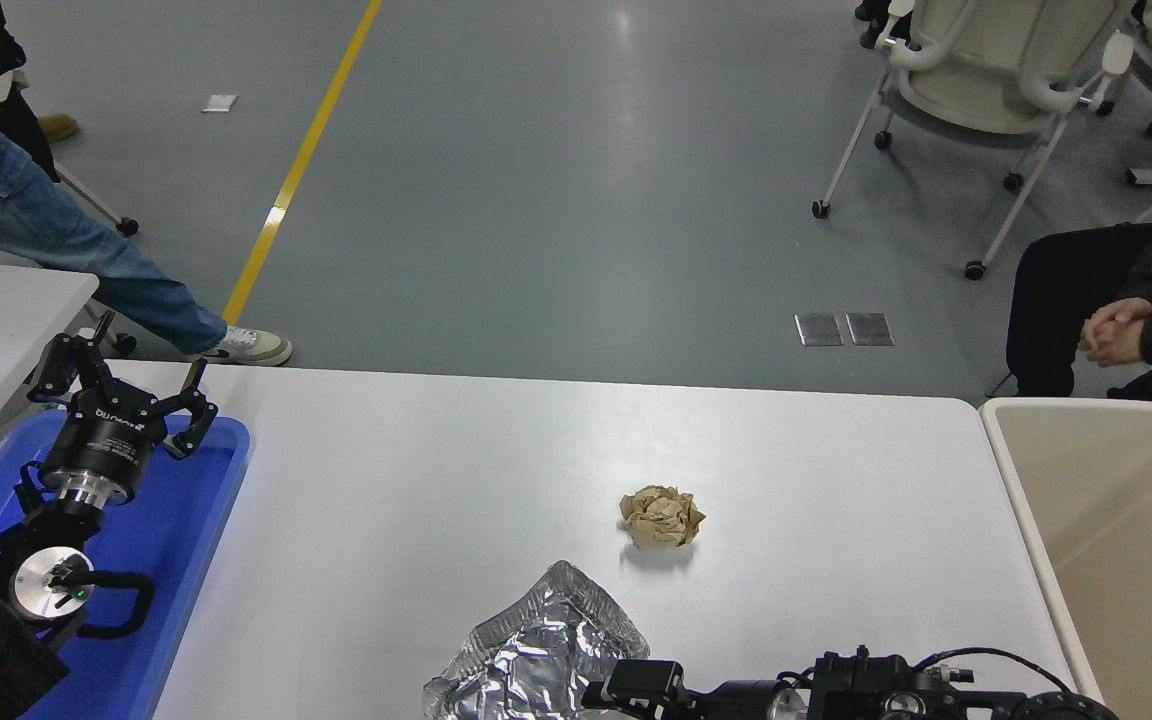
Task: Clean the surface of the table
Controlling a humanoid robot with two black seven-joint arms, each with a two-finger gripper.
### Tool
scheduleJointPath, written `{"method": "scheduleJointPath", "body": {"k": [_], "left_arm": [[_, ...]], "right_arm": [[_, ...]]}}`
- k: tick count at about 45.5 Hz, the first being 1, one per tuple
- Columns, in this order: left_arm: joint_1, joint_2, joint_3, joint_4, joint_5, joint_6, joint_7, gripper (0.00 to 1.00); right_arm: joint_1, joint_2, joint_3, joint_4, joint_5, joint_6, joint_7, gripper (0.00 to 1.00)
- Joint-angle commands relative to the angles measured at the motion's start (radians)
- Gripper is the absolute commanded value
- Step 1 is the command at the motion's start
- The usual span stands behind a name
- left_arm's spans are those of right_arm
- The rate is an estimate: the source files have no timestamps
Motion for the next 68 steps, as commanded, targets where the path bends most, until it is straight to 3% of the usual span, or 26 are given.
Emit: {"method": "scheduleJointPath", "body": {"k": [1,32,47,57,68], "left_arm": [[0.000,0.000,0.000,0.000,0.000,0.000,0.000,1.00],[0.000,0.000,0.000,0.000,0.000,0.000,0.000,1.00],[0.000,0.000,0.000,0.000,0.000,0.000,0.000,1.00],[0.000,0.000,0.000,0.000,0.000,0.000,0.000,1.00],[0.000,0.000,0.000,0.000,0.000,0.000,0.000,1.00]], "right_arm": [[0.009,0.060,-0.025,-0.076,-0.032,0.001,0.000,0.93],[0.023,0.168,-0.035,-0.206,-0.094,0.007,-0.002,0.86],[0.054,0.200,-0.094,-0.226,-0.100,0.008,-0.031,0.74],[0.055,0.212,-0.095,-0.226,-0.141,0.008,-0.082,0.55],[0.064,0.217,-0.094,-0.223,-0.140,0.016,-0.141,0.23]]}}
